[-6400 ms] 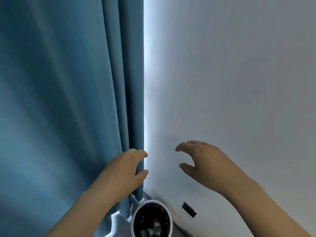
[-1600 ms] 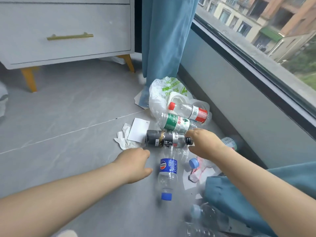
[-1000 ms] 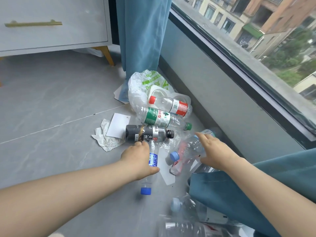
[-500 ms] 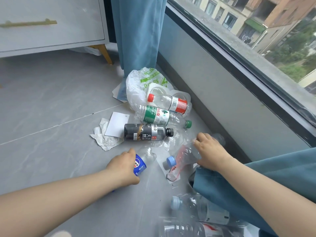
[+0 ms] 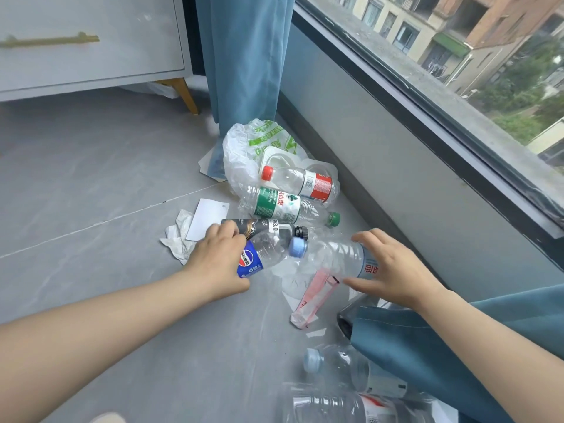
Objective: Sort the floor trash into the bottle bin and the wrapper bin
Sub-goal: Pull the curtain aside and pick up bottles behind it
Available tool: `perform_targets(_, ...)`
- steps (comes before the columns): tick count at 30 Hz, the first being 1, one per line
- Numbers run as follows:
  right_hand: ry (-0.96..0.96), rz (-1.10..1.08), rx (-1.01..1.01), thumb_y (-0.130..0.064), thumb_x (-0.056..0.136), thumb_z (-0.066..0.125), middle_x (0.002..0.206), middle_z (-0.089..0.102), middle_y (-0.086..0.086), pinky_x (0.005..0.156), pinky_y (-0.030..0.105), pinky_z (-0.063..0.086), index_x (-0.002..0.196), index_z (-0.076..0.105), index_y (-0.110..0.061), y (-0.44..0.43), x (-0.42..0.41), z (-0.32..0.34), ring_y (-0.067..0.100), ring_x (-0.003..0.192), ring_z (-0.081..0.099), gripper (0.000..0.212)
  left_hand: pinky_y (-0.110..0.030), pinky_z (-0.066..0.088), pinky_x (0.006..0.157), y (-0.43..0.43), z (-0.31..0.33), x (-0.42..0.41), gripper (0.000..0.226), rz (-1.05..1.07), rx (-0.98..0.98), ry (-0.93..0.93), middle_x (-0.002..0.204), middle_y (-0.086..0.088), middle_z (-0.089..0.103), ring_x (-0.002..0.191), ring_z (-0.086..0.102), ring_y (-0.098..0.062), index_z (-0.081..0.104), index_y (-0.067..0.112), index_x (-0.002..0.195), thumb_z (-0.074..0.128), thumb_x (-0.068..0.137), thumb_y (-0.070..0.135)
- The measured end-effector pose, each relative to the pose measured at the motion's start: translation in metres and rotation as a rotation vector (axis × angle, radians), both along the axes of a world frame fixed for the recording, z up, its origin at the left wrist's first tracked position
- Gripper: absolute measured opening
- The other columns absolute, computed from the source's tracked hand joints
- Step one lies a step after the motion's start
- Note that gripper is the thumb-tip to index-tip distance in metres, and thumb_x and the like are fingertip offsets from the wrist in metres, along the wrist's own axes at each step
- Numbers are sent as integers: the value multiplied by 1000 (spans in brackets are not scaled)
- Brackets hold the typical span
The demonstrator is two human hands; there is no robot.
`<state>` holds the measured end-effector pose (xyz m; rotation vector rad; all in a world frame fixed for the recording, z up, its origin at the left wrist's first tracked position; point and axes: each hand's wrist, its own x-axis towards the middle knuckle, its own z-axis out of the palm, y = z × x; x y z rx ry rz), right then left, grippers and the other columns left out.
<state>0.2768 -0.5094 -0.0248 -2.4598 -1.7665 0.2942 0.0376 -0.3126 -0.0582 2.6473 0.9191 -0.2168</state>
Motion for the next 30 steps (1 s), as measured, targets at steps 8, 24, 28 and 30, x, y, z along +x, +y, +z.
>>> perform_targets(8,78,-316,123,-62,75,65,112,51,-12,83,29,43,119,47,-25,1,-6,12,14,99,53,60,-45,13,119,13,8,26,55,-110,-23,175,160,-9,-4,148,-4,-31,57,20,111,71,65,47)
perform_targets(24,410,-658,212,-68,75,62,87,66,1,63,33,53,108,56,-19,32,-21,4,15,74,64,60,-45,28,108,-1,-1,12,55,-159,61,363,132,-9,29,121,34,-30,56,27,107,70,59,50)
perform_targets(28,440,-638,136,-73,72,61,87,66,2,62,33,54,112,56,-16,36,-28,-3,15,73,65,70,-39,33,100,-1,0,3,48,-100,7,321,115,-4,32,109,38,-26,54,26,91,69,57,55)
perform_targets(30,462,-624,123,-73,71,62,89,66,3,67,35,57,113,56,-18,38,-31,-4,16,76,65,70,-37,34,98,0,0,-1,48,-74,-19,301,109,-2,33,106,39,-25,50,28,84,68,54,59)
